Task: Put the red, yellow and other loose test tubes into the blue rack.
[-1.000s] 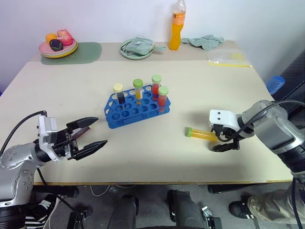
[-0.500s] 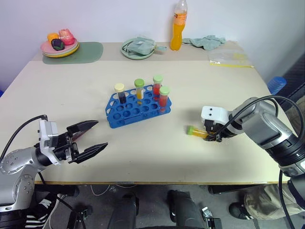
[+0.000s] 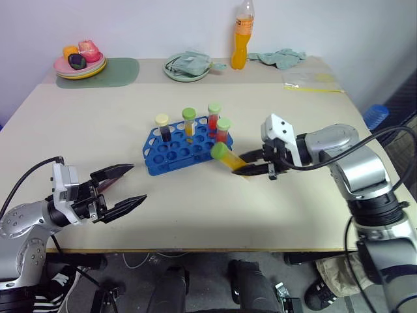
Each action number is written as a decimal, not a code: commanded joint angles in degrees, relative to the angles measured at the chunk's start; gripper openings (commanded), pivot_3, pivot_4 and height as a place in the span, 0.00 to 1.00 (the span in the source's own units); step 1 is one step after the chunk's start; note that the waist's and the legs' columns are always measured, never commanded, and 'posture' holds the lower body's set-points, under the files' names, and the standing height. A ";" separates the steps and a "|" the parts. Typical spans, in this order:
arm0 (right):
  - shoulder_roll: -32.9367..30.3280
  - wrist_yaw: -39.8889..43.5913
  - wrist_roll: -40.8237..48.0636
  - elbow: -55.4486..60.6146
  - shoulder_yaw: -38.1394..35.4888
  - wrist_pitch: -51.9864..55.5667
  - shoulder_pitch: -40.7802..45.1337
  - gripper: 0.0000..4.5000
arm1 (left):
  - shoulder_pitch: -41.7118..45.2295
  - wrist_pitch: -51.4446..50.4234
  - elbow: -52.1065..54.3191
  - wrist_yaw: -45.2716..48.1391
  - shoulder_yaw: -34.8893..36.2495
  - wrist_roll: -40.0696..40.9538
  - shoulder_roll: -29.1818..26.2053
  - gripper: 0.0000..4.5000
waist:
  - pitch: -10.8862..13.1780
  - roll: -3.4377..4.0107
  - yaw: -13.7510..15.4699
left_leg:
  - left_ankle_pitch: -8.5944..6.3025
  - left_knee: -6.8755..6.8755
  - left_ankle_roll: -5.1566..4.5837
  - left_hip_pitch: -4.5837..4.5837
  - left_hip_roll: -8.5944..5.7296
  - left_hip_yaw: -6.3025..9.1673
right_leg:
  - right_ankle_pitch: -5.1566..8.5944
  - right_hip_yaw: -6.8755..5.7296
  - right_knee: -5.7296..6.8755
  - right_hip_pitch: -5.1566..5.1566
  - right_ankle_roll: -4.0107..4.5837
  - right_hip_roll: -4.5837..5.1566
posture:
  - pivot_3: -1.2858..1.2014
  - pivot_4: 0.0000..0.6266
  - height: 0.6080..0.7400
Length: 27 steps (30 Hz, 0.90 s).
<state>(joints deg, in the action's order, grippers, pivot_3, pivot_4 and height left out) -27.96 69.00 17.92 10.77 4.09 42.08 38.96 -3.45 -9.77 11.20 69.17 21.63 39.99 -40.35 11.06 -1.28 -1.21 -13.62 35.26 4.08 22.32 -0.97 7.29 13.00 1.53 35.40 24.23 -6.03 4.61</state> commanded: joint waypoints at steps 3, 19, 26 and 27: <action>21.26 -21.60 2.02 -1.57 -4.25 -14.63 -3.49 0.17 | 3.29 -0.64 -0.34 -0.28 1.29 1.18 -1.40 1.00 | 0.01 0.04 -0.02 | 0.01 -0.02 0.01 -0.04 0.00 0.01 | 0.00 0.00 0.09 0.02 0.00 -0.03 | 0.52 0.24 1.00; 38.10 -45.81 -16.01 -37.38 6.75 -58.77 -3.48 0.17 | 5.90 1.22 -4.99 -0.62 2.14 -1.47 -2.94 1.00 | 0.03 0.09 -1.43 | 0.08 -0.10 0.13 -0.10 -0.01 0.03 | 0.00 0.02 0.20 0.09 0.06 -0.05 | 0.52 0.24 1.00; 38.44 -53.06 -16.82 -48.36 4.57 -64.87 0.68 0.17 | 4.61 0.46 -3.33 -1.14 3.14 -0.73 -3.32 1.00 | 0.03 0.10 -1.59 | 0.08 -0.12 0.13 -0.14 -0.01 0.04 | 0.00 0.03 0.28 0.09 0.07 -0.05 | 0.52 0.24 1.00; 38.24 -53.39 -17.09 -48.73 4.70 -65.27 0.80 0.17 | 4.47 0.37 -3.19 -1.16 3.27 -0.66 -3.37 1.00 | 0.03 0.10 -1.59 | 0.08 -0.11 0.13 -0.15 -0.01 0.05 | 0.01 0.03 0.30 0.09 0.08 -0.05 | 0.52 0.24 1.00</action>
<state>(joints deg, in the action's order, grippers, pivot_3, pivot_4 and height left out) 7.45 16.24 0.57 -38.30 8.99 -21.15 37.39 1.13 -9.67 6.11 68.23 22.92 38.68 -42.72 11.09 -1.19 -2.81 -13.54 35.15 4.21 22.17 -0.97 7.33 13.02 1.56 35.70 24.33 -5.94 4.56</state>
